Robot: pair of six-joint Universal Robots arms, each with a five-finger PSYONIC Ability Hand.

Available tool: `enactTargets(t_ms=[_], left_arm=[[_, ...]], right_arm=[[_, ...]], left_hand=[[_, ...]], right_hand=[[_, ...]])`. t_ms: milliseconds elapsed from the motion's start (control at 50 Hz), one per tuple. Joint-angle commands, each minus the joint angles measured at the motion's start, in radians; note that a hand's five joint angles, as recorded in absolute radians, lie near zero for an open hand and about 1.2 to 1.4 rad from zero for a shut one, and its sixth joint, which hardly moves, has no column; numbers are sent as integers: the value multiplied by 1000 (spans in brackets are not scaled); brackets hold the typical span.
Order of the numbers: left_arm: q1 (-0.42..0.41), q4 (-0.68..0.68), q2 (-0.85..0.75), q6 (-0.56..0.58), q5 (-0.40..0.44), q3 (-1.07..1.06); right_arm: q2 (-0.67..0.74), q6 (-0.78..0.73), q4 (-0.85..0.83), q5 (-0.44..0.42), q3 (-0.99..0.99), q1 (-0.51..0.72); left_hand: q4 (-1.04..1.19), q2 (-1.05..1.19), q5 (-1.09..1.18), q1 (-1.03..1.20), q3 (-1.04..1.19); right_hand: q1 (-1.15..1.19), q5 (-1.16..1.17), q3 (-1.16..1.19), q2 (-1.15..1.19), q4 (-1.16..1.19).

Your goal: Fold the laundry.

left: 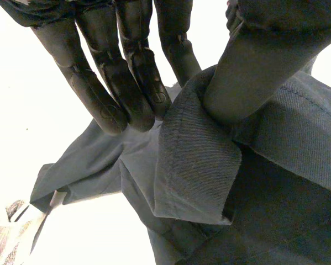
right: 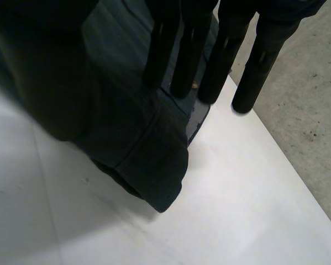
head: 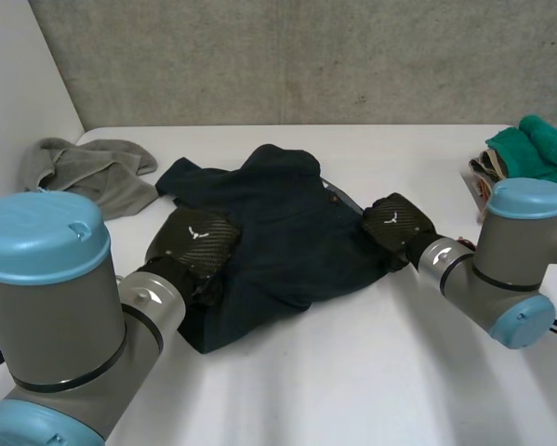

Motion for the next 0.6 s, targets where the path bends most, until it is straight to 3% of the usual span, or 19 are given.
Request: enactTargets(t_ms=[20, 160, 240, 400, 600], left_arm=[[-7, -28, 2, -17, 1, 6], [-9, -132, 22, -15, 29, -37], [-4, -203, 51, -15, 76, -74], [-1, -336, 97, 12, 119, -143], [34, -335, 73, 54, 116, -120]], right_arm=[[32, -16, 10, 13, -42, -4], [-193, -2, 96, 31, 99, -62], [-307, -79, 326, 22, 168, -137], [-420, -545, 884, 82, 289, -240], [-492, -435, 894, 104, 295, -217]], left_hand=[[201, 199, 231, 238, 212], [201, 199, 231, 238, 212], [201, 199, 231, 238, 212], [201, 199, 231, 238, 212], [201, 199, 231, 238, 212]], right_hand=[[659, 665, 663, 659, 664], [659, 665, 663, 659, 664], [659, 665, 663, 659, 664], [659, 665, 663, 659, 664], [659, 665, 663, 659, 664]])
